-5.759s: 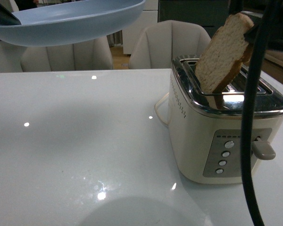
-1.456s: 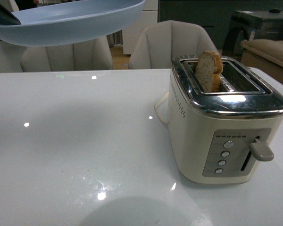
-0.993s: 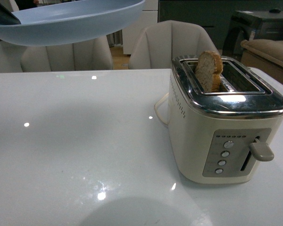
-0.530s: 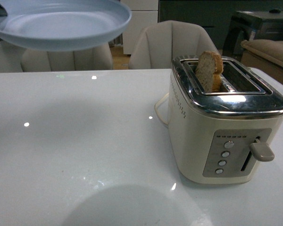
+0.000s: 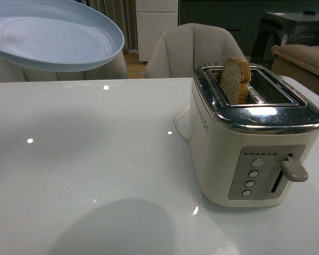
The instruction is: Left arm holds plate, right arm toasts bread
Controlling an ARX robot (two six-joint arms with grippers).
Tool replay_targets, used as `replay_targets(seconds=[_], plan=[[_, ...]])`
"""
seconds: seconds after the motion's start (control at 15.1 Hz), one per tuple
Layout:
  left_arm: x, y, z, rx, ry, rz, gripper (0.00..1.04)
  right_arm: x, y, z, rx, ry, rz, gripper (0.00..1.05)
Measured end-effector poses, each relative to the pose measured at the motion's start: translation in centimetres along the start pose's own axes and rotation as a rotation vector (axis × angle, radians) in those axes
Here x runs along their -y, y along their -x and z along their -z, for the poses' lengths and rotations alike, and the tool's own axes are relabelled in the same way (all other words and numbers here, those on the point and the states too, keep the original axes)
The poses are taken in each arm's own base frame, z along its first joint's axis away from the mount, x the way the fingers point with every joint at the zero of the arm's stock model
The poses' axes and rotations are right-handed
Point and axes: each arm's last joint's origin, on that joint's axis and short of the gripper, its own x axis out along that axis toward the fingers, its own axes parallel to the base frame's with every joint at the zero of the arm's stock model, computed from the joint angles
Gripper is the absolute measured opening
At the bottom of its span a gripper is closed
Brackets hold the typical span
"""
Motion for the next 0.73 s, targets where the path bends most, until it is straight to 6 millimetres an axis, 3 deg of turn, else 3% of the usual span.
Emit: replay_targets(seconds=[0.2, 0.26, 0.4, 0.53, 0.6, 0.73], plan=[[-1.1, -2.6, 2.1, -0.077, 0.021, -0.048, 0.03, 0.0, 0.0, 0.0, 0.0, 0.0, 0.0, 0.98], [-1.7, -4.3, 3.9, -0.128, 0.037, -0.073, 0.03, 0.0, 0.0, 0.0, 0.0, 0.0, 0.0, 0.98], [-2.3, -5.9, 5.8, -0.177, 0.051, -0.085, 0.03, 0.0, 0.0, 0.0, 0.0, 0.0, 0.0, 0.98], [-2.8, -7.9, 8.9, -0.239, 0.05, -0.108, 0.03, 0.0, 0.0, 0.0, 0.0, 0.0, 0.0, 0.98], [-3.4, -8.2, 10.6, -0.28, 0.052, -0.127, 0.03, 0.0, 0.0, 0.0, 0.0, 0.0, 0.0, 0.98], [-4.2, -8.4, 11.8, -0.317, 0.055, -0.146, 0.03, 0.0, 0.0, 0.0, 0.0, 0.0, 0.0, 0.98]])
